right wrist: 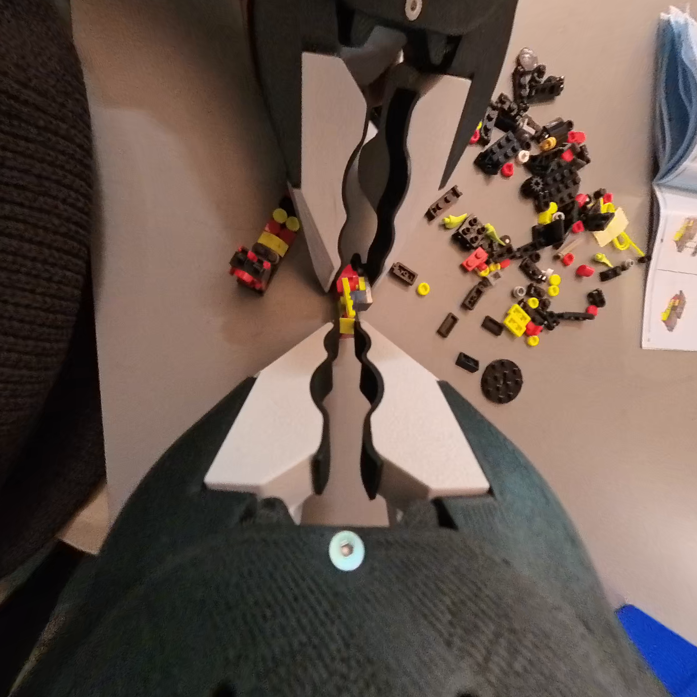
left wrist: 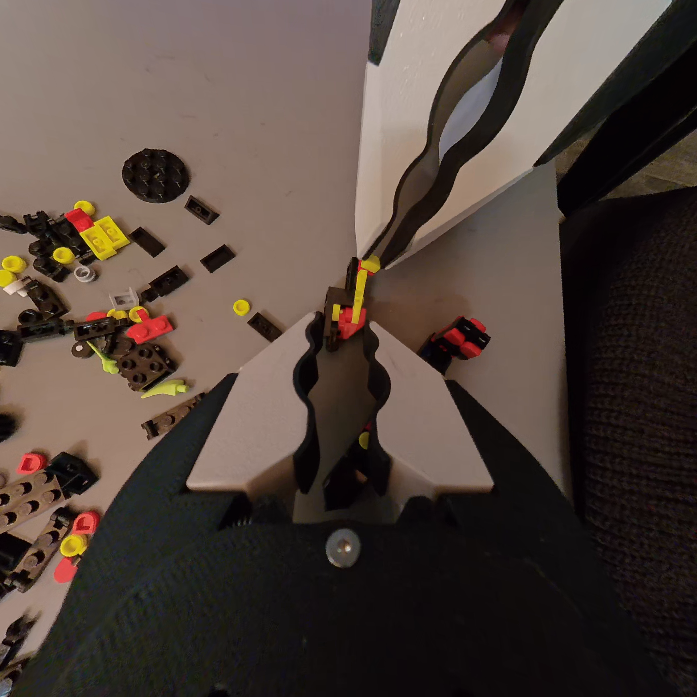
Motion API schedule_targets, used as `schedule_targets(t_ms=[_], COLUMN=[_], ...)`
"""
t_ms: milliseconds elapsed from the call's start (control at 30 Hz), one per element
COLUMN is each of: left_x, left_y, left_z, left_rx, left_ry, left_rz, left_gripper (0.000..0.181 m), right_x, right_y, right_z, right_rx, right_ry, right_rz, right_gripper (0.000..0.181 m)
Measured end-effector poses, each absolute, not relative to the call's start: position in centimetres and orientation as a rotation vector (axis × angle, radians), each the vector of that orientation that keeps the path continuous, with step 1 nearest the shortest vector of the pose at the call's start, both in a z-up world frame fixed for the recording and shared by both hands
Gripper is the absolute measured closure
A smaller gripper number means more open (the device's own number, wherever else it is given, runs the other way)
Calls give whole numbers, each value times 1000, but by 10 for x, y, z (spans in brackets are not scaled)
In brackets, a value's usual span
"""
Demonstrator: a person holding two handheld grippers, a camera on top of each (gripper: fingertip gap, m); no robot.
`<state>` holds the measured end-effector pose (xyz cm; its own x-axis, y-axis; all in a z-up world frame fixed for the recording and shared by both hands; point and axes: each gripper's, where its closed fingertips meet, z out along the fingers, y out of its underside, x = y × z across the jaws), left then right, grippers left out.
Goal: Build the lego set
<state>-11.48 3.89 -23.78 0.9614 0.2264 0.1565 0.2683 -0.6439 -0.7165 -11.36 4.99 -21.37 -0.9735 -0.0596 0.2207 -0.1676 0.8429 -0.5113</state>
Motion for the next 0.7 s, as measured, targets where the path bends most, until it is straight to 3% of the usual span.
schedule_targets(t_ms=[33, 700], left_x=[-115, -117], left_y=[39, 37], left_z=[-238, -238], left_rx=[-2294, -2295], left_ry=[-343, -326], left_rz=[-65, -44], left_gripper=[163, 164], right_x=[-114, -115], right_y=[49, 48], right_z=[-214, -215], right_rx=[186, 411], right_ry=[-2836, -3081], right_rz=[803, 629], right_gripper=[176, 176])
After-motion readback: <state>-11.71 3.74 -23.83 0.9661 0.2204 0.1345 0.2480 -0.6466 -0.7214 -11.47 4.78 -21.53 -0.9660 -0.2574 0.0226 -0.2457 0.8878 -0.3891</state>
